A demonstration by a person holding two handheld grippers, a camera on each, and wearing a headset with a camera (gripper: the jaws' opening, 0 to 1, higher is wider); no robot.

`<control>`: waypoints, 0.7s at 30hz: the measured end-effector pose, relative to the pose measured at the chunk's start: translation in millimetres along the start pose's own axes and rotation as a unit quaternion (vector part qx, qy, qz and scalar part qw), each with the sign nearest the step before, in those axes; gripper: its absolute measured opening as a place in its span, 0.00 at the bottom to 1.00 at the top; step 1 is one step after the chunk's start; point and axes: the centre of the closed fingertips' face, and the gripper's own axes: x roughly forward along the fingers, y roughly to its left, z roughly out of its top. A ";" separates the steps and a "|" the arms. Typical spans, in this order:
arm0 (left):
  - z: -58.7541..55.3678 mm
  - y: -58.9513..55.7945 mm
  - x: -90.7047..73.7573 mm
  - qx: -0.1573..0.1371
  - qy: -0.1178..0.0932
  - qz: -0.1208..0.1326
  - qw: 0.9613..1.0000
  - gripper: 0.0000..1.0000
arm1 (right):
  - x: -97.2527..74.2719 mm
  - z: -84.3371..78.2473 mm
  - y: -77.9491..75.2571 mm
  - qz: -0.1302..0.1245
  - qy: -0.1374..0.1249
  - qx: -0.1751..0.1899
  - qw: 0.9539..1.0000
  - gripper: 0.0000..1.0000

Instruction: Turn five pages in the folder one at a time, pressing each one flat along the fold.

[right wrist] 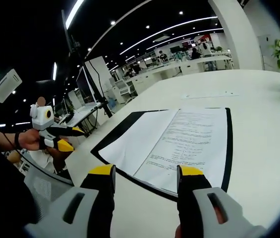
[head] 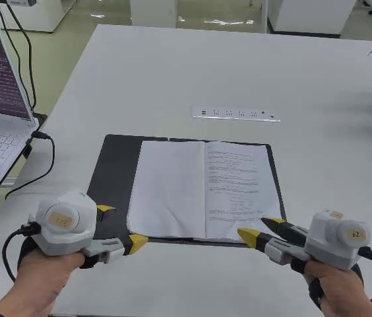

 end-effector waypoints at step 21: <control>6.6 -4.6 -10.7 -0.020 -0.011 0.013 1.000 0.68 | -46.1 -14.5 -6.4 -0.045 -0.018 0.024 0.999 0.59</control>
